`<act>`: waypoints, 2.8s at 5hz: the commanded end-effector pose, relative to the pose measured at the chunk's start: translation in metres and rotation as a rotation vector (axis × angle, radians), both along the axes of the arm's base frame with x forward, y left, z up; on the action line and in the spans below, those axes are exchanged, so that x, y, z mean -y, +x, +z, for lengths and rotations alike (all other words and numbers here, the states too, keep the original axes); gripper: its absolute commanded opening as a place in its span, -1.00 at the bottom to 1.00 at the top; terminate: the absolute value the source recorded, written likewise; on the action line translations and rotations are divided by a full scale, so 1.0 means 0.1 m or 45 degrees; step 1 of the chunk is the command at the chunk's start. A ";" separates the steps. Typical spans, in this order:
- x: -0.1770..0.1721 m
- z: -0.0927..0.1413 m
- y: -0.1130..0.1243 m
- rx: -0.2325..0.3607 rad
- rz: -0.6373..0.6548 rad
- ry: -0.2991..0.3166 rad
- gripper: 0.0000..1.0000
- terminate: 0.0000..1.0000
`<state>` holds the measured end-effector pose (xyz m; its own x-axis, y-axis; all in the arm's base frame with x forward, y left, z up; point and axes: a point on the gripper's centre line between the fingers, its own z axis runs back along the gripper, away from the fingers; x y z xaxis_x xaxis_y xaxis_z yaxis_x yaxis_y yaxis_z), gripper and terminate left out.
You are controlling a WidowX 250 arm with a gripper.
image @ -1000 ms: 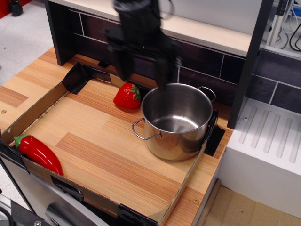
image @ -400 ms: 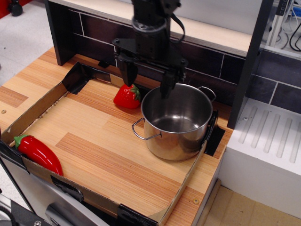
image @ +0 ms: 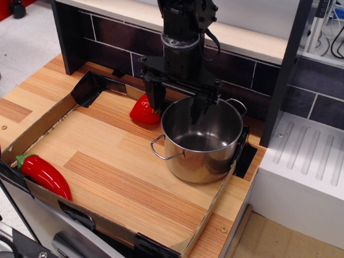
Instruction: Topple metal pot
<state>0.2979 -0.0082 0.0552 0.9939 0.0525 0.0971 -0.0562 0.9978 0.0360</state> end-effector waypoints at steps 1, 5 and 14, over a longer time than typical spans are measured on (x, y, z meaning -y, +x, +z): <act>0.01 0.13 0.09 0.034 0.003 -0.027 -1.00 -1.00; 0.03 0.31 -0.08 0.143 -0.003 0.098 -1.00 -1.00; 0.05 0.40 -0.78 0.401 -0.186 0.743 1.00 -1.00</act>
<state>0.2190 -0.0113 0.0877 0.9184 -0.2241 0.3260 -0.0056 0.8166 0.5772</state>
